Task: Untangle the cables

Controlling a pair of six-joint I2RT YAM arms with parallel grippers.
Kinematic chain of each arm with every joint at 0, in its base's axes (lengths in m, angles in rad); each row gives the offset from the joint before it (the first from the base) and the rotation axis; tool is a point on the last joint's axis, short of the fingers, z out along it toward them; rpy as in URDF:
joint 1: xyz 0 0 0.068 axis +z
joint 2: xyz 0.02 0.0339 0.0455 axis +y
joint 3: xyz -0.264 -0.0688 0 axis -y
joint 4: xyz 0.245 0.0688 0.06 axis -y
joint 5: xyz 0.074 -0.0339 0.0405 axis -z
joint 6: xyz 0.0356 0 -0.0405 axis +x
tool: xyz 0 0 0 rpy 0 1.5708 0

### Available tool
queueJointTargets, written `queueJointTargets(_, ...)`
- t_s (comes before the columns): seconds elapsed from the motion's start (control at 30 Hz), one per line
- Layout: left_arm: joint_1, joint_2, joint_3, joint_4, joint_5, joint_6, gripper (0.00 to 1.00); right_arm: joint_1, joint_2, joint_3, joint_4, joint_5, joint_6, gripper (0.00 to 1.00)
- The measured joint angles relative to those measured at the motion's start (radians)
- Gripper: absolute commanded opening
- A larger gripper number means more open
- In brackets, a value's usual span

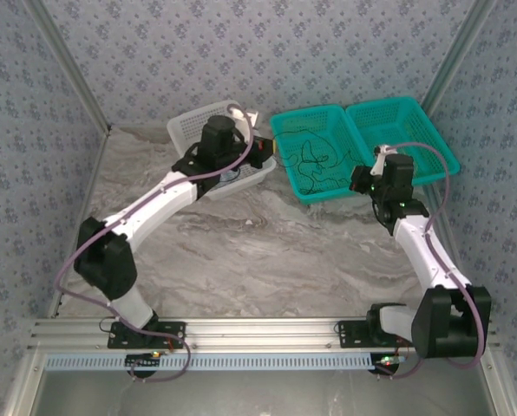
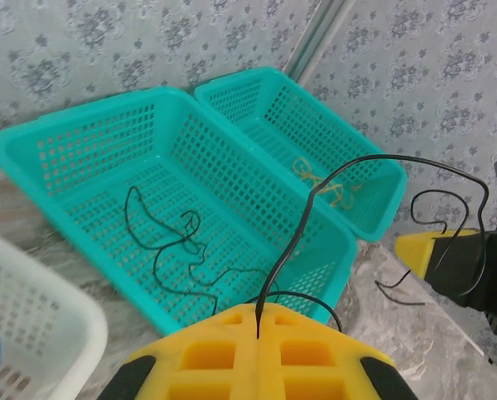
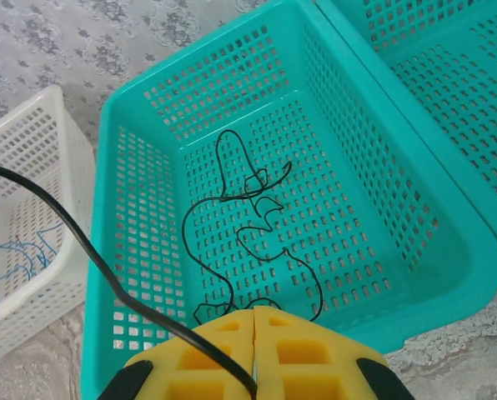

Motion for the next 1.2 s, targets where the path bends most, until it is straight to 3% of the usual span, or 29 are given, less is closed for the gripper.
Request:
queueJointTargets(0.43,-0.010,0.423,0.406,-0.018,0.014,-0.089,0.00,-0.017,0.304,0.232,-0.051,-0.041,0.012,0.01)
queueJointTargets(0.77,-0.039,0.719,0.917,-0.303,-0.003,-0.095,0.00,-0.011,0.473,0.375,-0.084,-0.059,0.011,0.03)
queueJointTargets(0.9,-0.044,0.907,1.268,-0.497,-0.019,-0.085,0.06,-0.005,0.515,0.412,-0.101,-0.058,0.011,0.06)
queueJointTargets(1.0,-0.046,1.065,1.550,-0.615,-0.031,-0.074,0.22,-0.003,0.550,0.443,-0.125,-0.055,0.011,0.16)
queueJointTargets(1.07,-0.046,1.093,1.587,-0.674,-0.038,-0.072,0.32,-0.003,0.570,0.458,-0.137,-0.055,0.009,0.23)
queueJointTargets(1.2,-0.046,1.126,1.608,-0.761,-0.046,-0.042,0.68,0.000,0.580,0.462,-0.156,-0.046,0.008,0.38)
